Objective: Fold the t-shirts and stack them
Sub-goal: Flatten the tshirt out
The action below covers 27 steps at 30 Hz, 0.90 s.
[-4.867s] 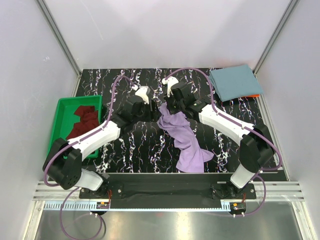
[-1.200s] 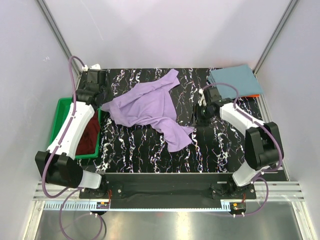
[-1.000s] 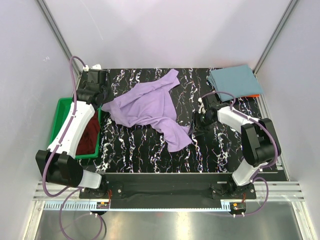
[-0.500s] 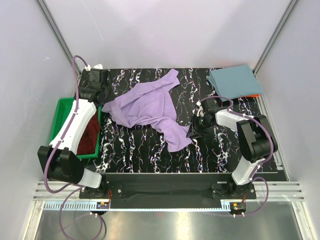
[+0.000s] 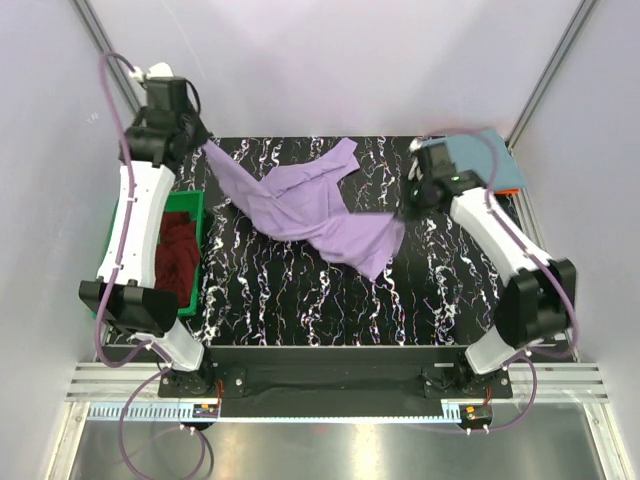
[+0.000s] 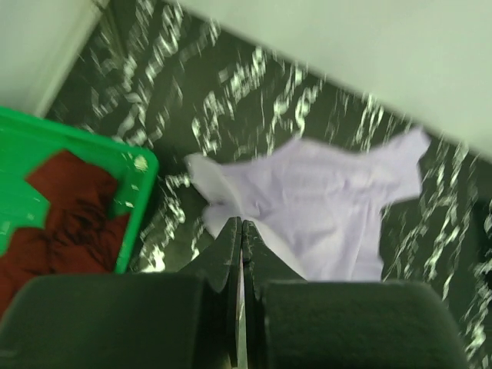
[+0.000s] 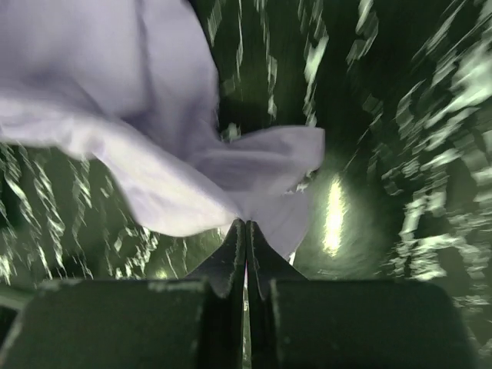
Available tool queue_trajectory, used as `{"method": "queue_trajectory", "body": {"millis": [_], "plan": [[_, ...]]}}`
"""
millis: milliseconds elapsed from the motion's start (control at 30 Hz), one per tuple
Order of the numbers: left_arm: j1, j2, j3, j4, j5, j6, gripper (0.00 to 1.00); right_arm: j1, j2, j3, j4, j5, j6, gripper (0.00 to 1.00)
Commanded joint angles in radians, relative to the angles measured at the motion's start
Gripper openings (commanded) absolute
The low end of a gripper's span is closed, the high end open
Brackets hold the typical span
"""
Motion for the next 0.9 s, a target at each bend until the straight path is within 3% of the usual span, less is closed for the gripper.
{"method": "queue_trajectory", "body": {"millis": [0, 200, 300, 400, 533, 667, 767, 867], "plan": [[0.041, -0.023, 0.109, -0.071, -0.065, 0.01, 0.0, -0.006, -0.101, 0.12, -0.178, 0.21, -0.049, 0.0], [0.062, -0.081, -0.032, -0.039, -0.017, 0.01, 0.0, -0.005, -0.181, 0.091, -0.22, 0.259, -0.035, 0.0], [0.078, -0.11, -0.143, -0.015, -0.008, 0.013, 0.0, -0.003, -0.231, -0.001, -0.211, 0.178, -0.008, 0.0], [0.101, -0.148, -0.246, 0.013, 0.003, 0.022, 0.0, 0.003, -0.305, -0.204, -0.134, 0.039, 0.033, 0.0], [0.137, -0.159, -0.329, 0.055, 0.026, 0.031, 0.0, 0.029, -0.343, -0.364, -0.024, -0.196, 0.087, 0.15], [0.17, -0.142, -0.337, 0.059, 0.021, 0.046, 0.0, 0.061, -0.284, -0.375, -0.05, -0.198, 0.051, 0.32], [0.191, -0.139, -0.345, 0.062, 0.014, 0.045, 0.0, 0.064, -0.254, -0.343, -0.07, -0.12, 0.057, 0.46], [0.202, -0.139, -0.354, 0.081, 0.027, 0.042, 0.0, 0.061, -0.215, -0.296, -0.059, -0.008, 0.072, 0.53]]}}
